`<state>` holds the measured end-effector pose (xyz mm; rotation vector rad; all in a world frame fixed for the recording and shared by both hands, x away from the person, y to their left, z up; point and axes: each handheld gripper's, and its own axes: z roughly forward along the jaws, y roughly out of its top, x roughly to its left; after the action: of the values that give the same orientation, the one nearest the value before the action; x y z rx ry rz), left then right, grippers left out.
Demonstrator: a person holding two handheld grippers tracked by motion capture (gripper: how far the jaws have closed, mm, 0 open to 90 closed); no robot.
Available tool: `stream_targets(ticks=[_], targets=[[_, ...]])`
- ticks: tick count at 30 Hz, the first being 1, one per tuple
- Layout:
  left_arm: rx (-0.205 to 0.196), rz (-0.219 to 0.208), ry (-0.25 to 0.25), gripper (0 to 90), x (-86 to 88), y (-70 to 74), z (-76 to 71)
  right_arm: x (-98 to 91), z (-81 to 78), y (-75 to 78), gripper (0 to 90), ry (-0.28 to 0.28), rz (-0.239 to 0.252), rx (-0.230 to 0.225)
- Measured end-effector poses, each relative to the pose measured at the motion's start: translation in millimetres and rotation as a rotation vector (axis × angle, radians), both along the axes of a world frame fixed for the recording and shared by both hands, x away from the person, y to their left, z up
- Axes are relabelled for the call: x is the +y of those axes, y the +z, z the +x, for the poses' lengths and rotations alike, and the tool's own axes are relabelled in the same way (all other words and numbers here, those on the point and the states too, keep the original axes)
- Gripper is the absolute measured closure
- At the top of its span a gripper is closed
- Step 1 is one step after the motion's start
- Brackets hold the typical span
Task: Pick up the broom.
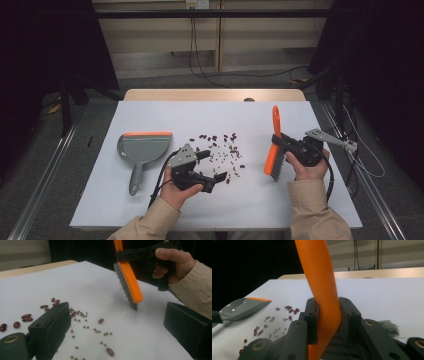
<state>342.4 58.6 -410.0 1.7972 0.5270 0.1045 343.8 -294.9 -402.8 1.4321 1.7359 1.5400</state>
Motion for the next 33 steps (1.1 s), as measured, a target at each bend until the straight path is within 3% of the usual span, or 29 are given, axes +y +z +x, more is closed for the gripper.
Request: stream_targets(ticks=[14,20,25,29,30,31,33], targets=[[0.045,0.042,-0.070,21.7,-56.5,-11.3,6.5,12.2,-1.0,1.0,70.9,0.011,0.020,-0.030],[0.041,0.074,-0.095,28.7,-76.3,-18.4,8.3,16.9,-0.9,1.1,70.9,0.011,0.025,-0.035],[0.050,0.081,-0.065,32.8,-88.8,-25.0,14.0,25.3,-1.1,4.1,70.9,0.024,0.032,-0.049],[0.057,0.057,-0.051,42.7,-93.1,-25.0,19.3,35.5,-2.4,8.9,70.9,0.043,0.043,-0.063],[0.051,0.047,-0.049,52.5,-92.5,-23.8,19.5,42.0,-2.6,12.7,70.9,0.056,0.044,-0.061],[0.045,0.041,-0.048,52.5,-91.2,-22.2,19.3,42.0,-2.6,12.7,70.9,0.056,0.044,-0.061],[0.039,0.037,-0.038,64.2,-88.0,-18.9,17.8,47.6,-2.0,15.9,70.9,0.065,0.030,-0.072]])
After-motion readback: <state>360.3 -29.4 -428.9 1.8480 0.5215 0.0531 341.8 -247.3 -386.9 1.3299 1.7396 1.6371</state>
